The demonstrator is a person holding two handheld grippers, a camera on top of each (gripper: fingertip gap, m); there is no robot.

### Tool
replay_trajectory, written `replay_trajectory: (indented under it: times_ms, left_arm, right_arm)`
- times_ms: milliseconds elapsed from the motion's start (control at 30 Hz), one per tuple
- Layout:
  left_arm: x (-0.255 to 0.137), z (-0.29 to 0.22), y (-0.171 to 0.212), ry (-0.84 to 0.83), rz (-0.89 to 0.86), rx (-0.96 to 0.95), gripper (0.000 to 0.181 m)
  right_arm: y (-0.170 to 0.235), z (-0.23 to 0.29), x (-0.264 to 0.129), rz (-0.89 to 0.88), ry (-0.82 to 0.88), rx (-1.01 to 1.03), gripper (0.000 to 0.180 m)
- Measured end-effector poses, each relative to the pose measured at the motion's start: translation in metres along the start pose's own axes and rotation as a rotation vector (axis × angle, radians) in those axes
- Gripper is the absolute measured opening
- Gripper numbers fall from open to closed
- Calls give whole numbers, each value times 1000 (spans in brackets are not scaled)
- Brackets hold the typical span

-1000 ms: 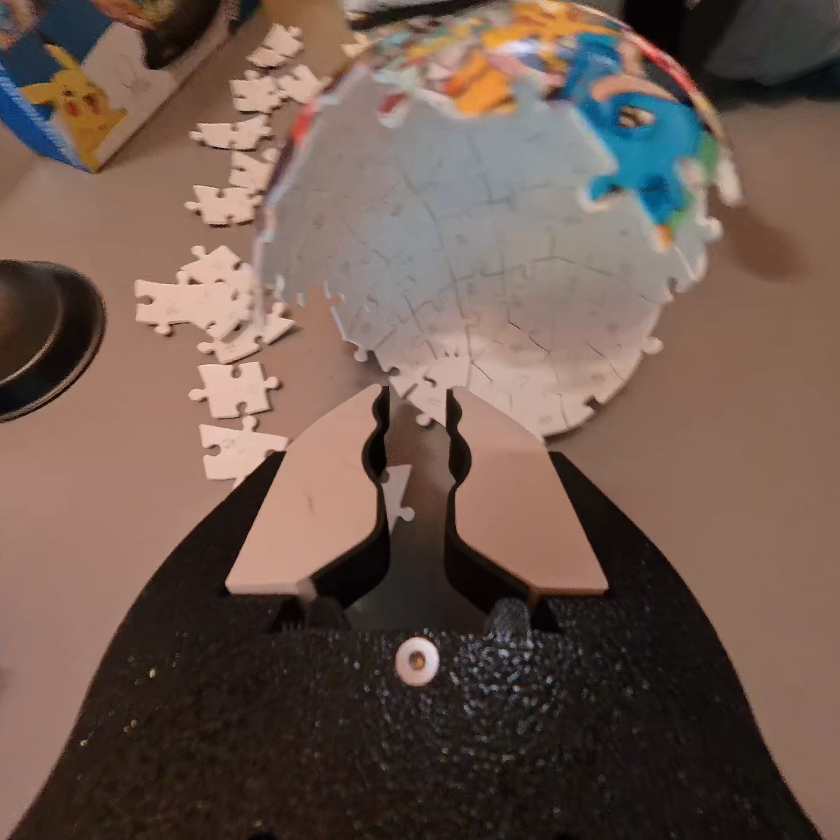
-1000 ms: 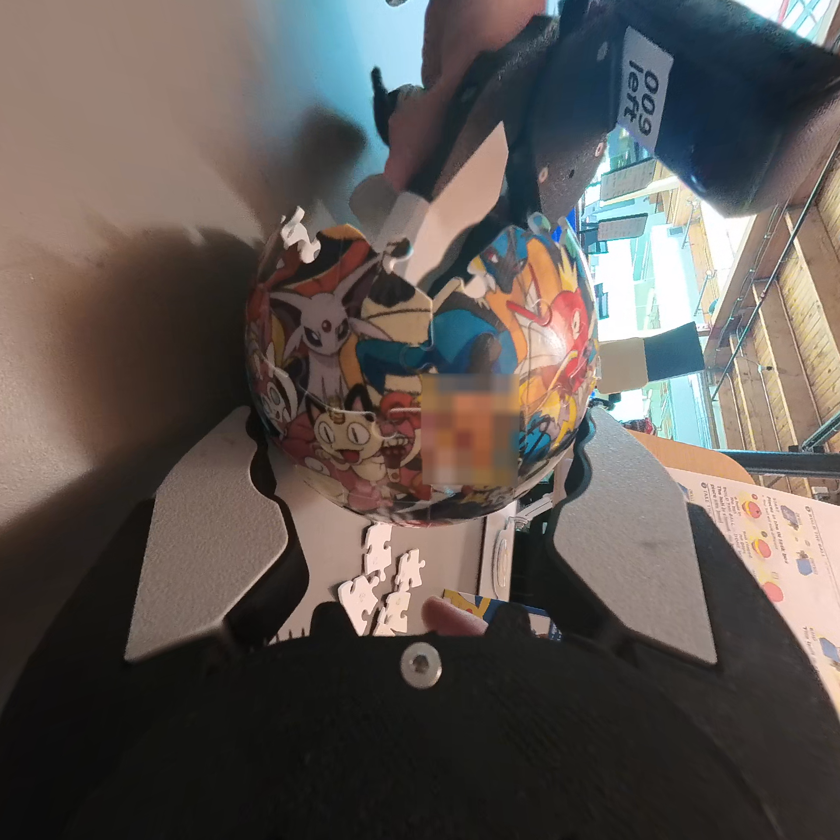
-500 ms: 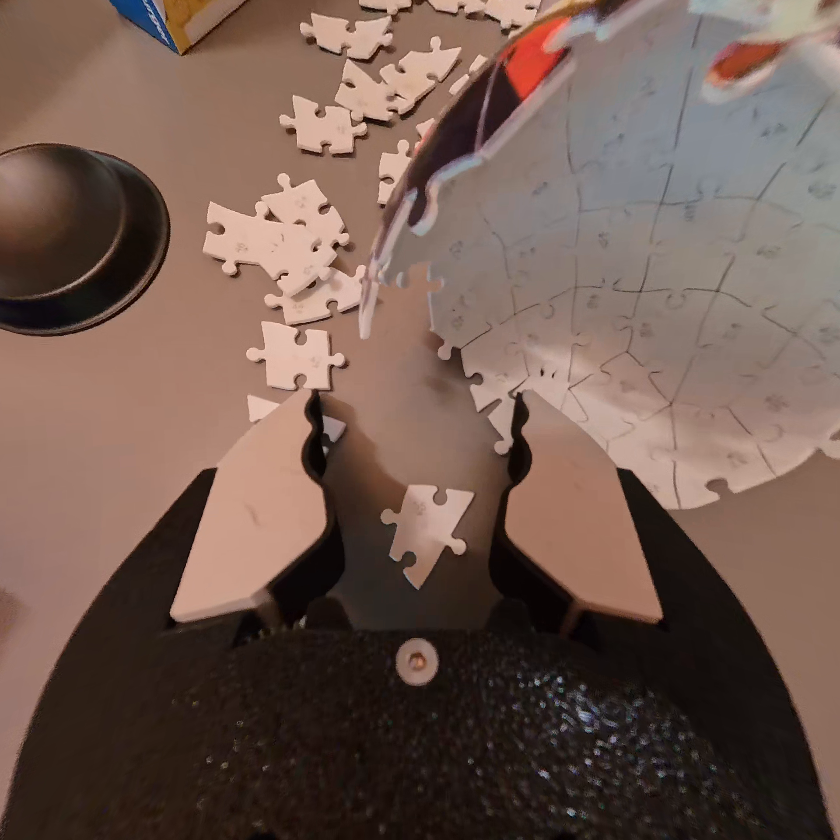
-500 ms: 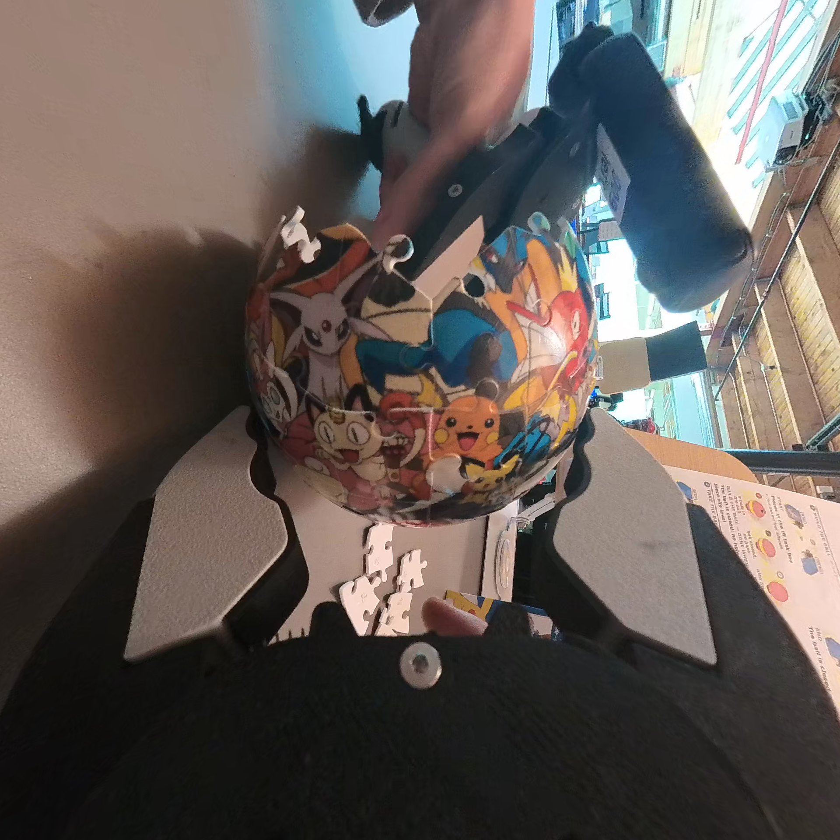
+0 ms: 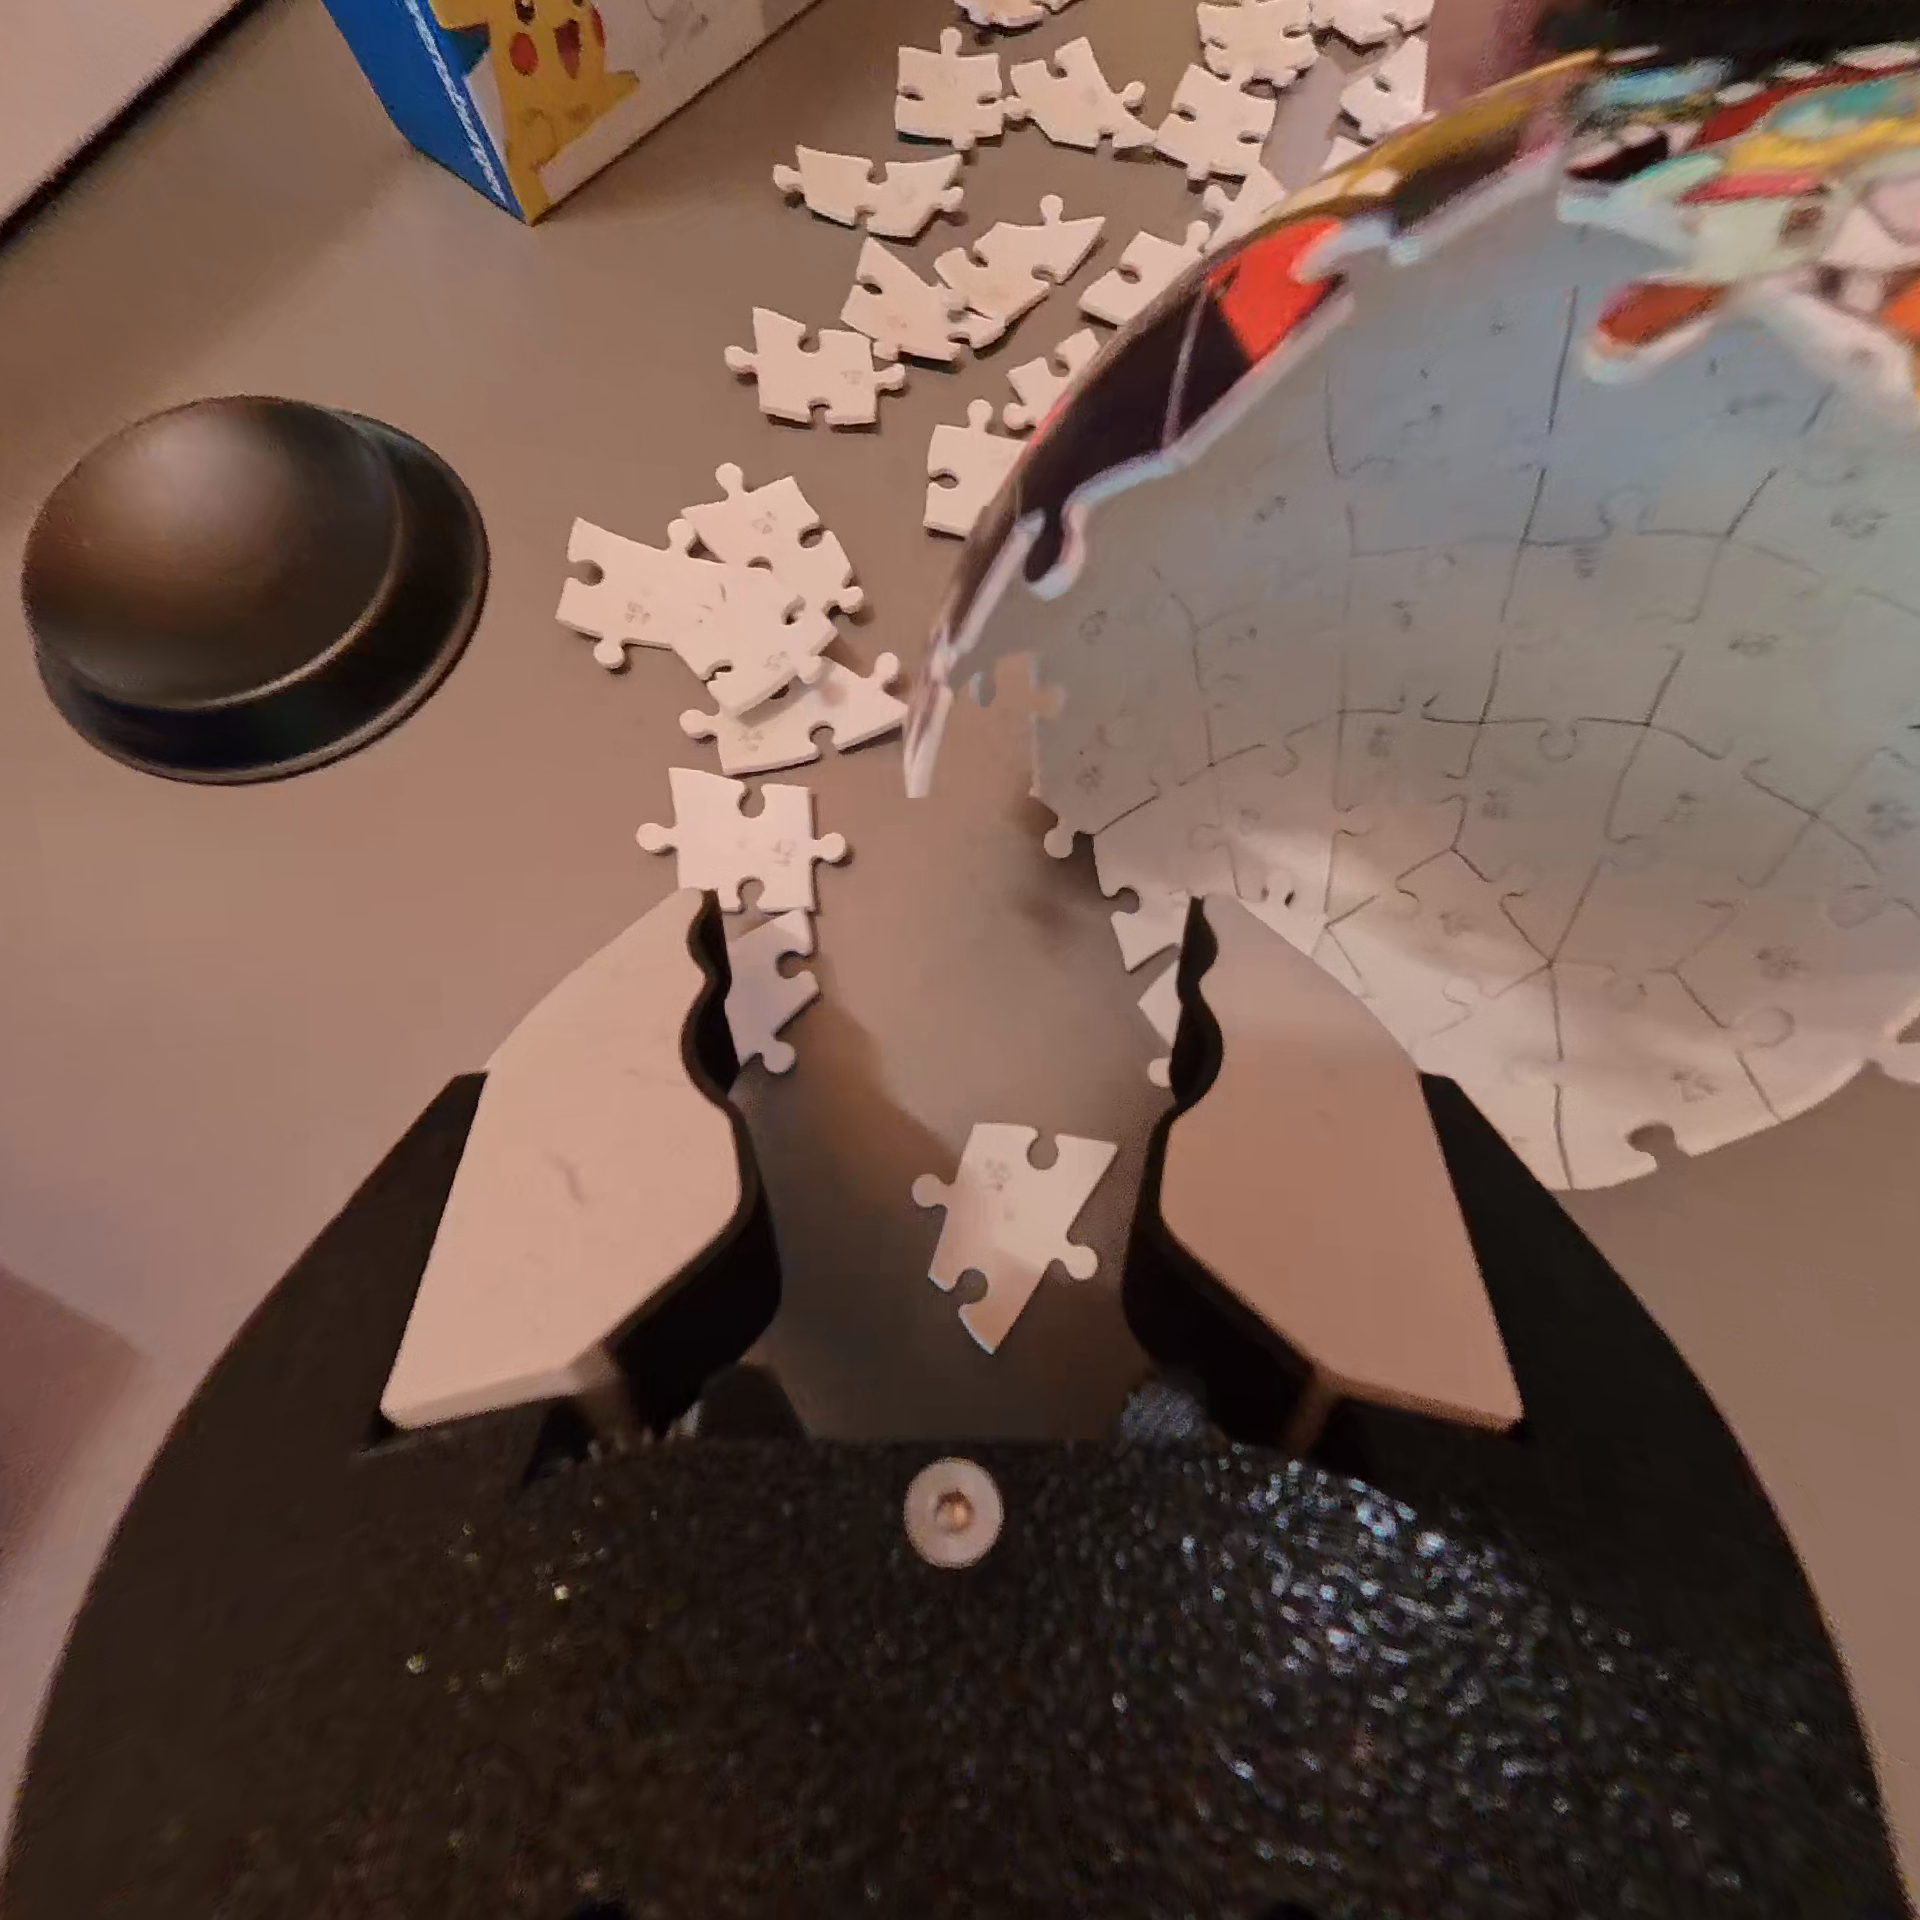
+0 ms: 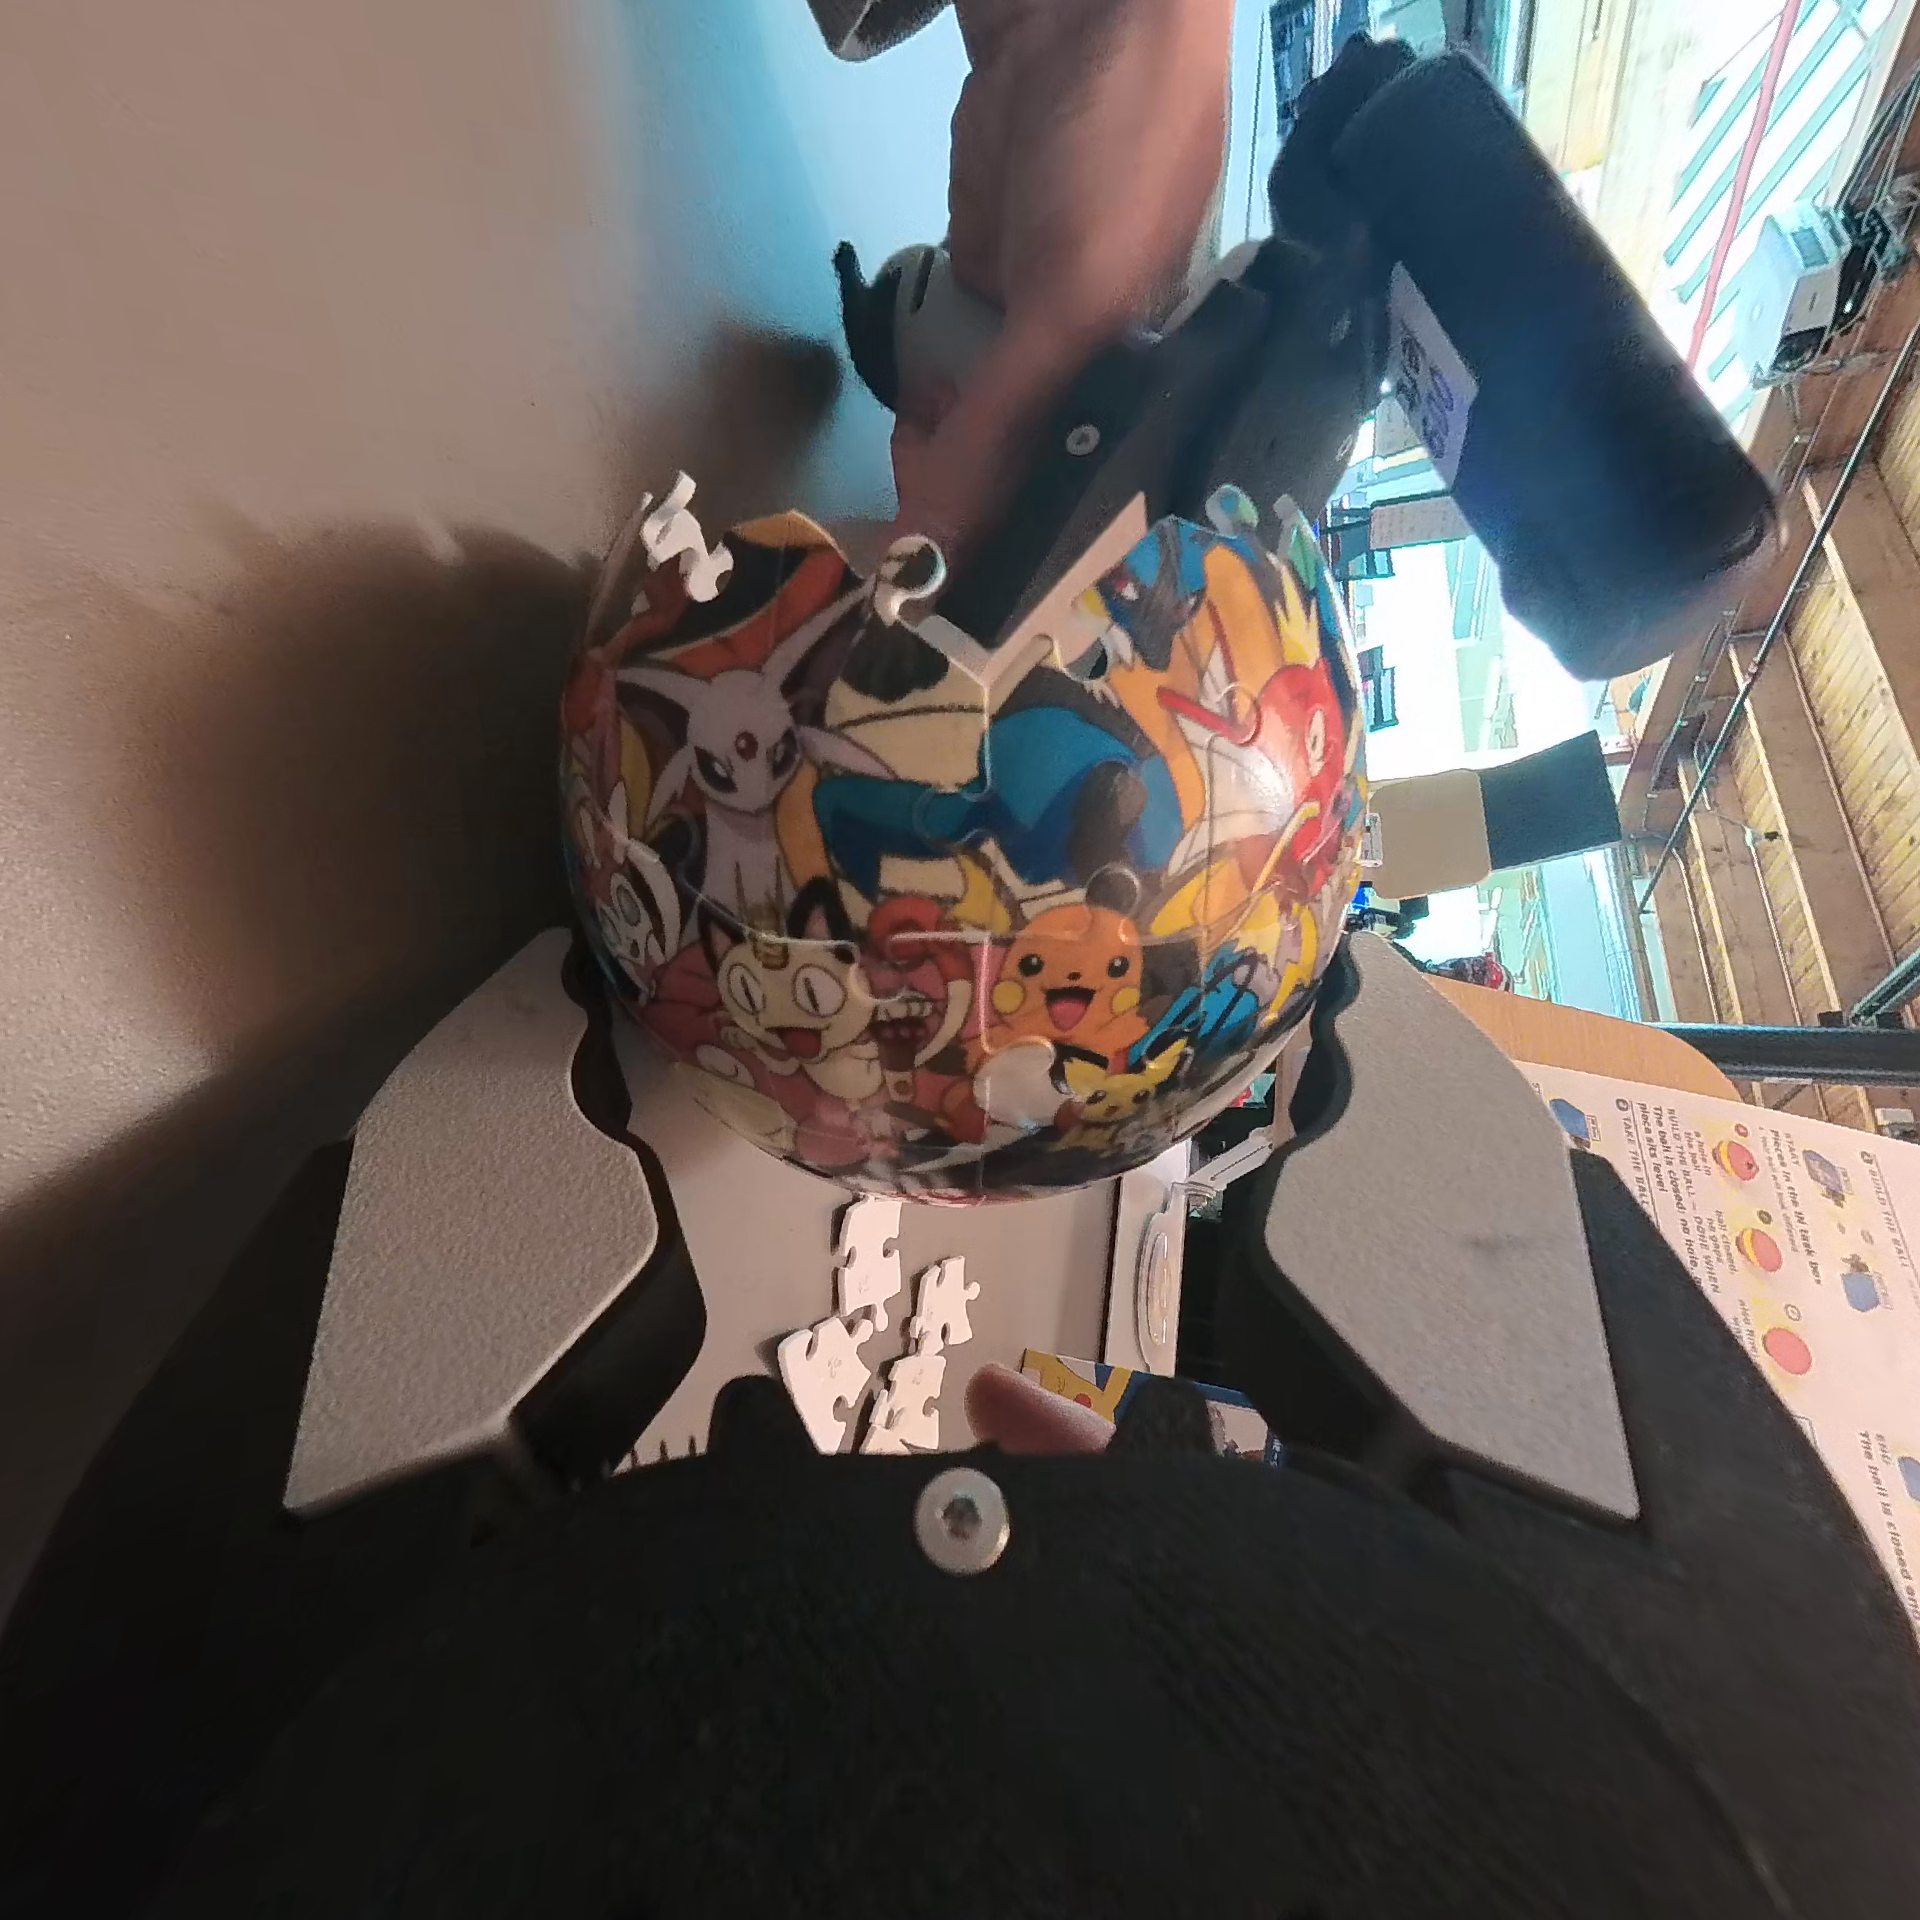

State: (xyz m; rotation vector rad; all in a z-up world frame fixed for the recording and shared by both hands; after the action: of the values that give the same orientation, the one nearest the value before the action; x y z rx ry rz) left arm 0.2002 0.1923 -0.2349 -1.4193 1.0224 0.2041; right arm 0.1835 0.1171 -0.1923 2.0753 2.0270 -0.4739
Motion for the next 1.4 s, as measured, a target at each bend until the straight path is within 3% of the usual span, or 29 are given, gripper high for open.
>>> replay_trajectory:
  times_ms: [167, 833, 1167, 1400]
  left_arm:
    - [6, -7, 5, 7, 44, 36, 89]
    - [9, -12, 3, -6, 61, 125, 88]
    - [-1, -8, 1, 47, -5, 21, 88]
    - [2, -7, 7, 13, 46, 51, 89]
  right_arm:
    - [0, 0, 0, 0, 0, 0, 126]
    - [0, 0, 0, -3, 1, 6, 126]
    - [0, 0, 0, 4, -2, -11, 126]
    - [-1, 1, 0, 7, -10, -26, 126]
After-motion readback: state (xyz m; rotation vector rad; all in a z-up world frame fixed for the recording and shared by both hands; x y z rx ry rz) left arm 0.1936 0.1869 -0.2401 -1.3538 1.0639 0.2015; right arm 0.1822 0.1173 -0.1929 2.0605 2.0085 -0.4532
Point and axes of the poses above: each gripper's, where its closed fingertips meet, x out along the fingers, y out of its underside, z = x × y across the jaws, the point moved 2 cm from there along -x, back along the fingers, and after that the axes turned 12 degrees about -x, right-handed, at the moved point
